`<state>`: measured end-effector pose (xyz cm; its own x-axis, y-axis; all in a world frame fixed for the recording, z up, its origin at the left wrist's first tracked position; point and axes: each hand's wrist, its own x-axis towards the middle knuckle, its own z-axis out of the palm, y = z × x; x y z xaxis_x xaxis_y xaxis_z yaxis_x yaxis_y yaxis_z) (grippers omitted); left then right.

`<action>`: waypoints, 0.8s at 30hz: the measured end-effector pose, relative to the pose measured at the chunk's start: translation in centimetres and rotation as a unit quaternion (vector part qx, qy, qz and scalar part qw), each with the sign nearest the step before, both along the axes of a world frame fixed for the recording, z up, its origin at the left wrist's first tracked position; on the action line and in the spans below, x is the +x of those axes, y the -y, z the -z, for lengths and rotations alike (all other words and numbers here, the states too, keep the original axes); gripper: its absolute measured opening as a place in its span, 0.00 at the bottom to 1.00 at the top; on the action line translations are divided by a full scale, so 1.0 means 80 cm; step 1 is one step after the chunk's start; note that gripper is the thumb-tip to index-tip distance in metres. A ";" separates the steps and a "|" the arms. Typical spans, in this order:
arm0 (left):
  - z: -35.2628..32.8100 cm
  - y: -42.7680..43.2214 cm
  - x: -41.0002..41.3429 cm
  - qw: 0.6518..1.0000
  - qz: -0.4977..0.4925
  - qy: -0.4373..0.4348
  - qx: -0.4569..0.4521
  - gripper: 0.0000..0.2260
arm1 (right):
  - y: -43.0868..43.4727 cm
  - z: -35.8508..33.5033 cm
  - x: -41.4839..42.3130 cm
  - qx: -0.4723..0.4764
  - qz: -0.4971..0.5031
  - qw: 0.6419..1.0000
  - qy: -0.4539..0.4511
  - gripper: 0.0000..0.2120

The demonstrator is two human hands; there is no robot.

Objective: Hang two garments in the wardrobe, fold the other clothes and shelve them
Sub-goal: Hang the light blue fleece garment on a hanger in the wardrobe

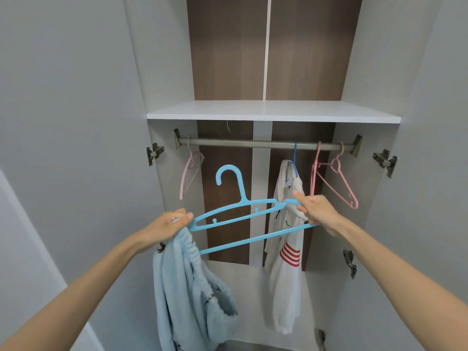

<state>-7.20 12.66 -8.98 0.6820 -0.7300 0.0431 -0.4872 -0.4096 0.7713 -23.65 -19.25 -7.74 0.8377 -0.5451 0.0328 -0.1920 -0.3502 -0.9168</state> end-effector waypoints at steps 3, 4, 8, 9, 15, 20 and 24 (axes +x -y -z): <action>-0.006 0.004 -0.007 1.000 -0.003 0.001 -0.030 0.20 | -0.017 0.004 0.015 -0.011 -0.005 1.000 0.002 0.23; -0.006 0.007 -0.009 0.999 -0.008 0.000 -0.040 0.20 | -0.024 0.006 0.021 -0.015 -0.002 1.000 0.002 0.23; -0.006 0.020 -0.012 0.996 -0.050 0.001 -0.069 0.19 | -0.051 0.024 0.042 0.000 0.000 1.000 -0.025 0.22; -0.006 0.019 -0.008 0.996 -0.051 0.013 -0.070 0.19 | -0.054 0.029 0.044 0.011 -0.006 0.999 -0.033 0.22; -0.010 0.004 0.028 0.993 0.005 0.114 -0.034 0.15 | -0.037 0.034 0.034 0.131 -0.014 0.991 -0.002 0.22; 0.002 0.007 0.044 0.993 -0.009 0.096 -0.068 0.15 | -0.041 0.047 0.041 0.186 -0.006 0.982 0.003 0.21; 0.003 0.017 0.045 0.994 0.013 0.079 -0.074 0.16 | -0.047 0.061 0.048 0.188 0.008 0.982 0.005 0.20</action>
<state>-3.62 11.31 -9.23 0.6394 -0.7249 0.2565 -0.6154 -0.2825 0.7359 -19.84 -15.50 -12.61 0.8300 -0.5327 -0.1651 -0.1855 0.0156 -0.9825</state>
